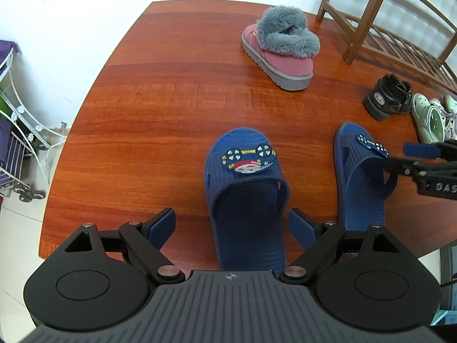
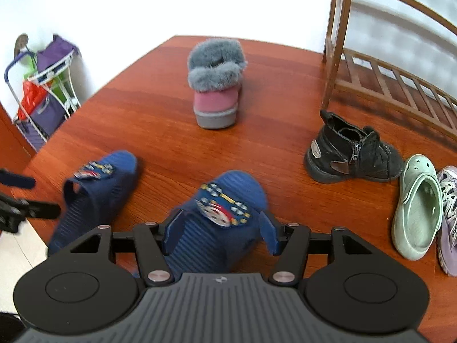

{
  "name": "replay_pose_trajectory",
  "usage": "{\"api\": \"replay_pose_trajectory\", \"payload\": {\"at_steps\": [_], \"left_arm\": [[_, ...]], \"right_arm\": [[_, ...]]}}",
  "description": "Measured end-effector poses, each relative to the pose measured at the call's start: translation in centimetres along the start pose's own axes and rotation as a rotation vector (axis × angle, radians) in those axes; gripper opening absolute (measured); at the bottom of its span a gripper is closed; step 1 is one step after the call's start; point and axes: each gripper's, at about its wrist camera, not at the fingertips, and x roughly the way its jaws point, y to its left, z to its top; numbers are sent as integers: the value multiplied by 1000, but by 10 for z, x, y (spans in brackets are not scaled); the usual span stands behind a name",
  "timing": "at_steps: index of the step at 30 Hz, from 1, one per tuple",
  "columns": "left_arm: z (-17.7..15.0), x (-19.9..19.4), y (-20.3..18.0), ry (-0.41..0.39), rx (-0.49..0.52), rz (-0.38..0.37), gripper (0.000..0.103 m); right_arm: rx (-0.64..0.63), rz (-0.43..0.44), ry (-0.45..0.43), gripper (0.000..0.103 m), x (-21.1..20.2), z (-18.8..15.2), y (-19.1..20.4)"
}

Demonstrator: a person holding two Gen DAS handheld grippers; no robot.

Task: Organize scattered shoes
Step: 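Lower both blue slides side by side onto the table with both tools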

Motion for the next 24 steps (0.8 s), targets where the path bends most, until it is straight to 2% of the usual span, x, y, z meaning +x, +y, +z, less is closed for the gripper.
{"api": "replay_pose_trajectory", "payload": {"at_steps": [4, 5, 7, 11, 17, 24], "left_arm": [[-1, 0, 2, 4, -17, -2, 87], [-1, 0, 3, 5, -22, 0, 87], [-3, 0, 5, 6, -31, 3, 87], [-6, -2, 12, 0, -59, 10, 87], [-10, -6, 20, -3, -76, 18, 87], [-18, -11, 29, -5, -92, 28, 87]], "right_arm": [[-12, 22, 49, 63, 17, -1, -6], [-15, 27, 61, 59, 21, -1, -8], [-14, 21, 64, 44, 23, -1, -8], [-11, 3, 65, 37, 25, 2, -7], [10, 12, 75, 36, 28, -3, 16], [-23, 34, 77, 36, 34, -2, 45]]}}
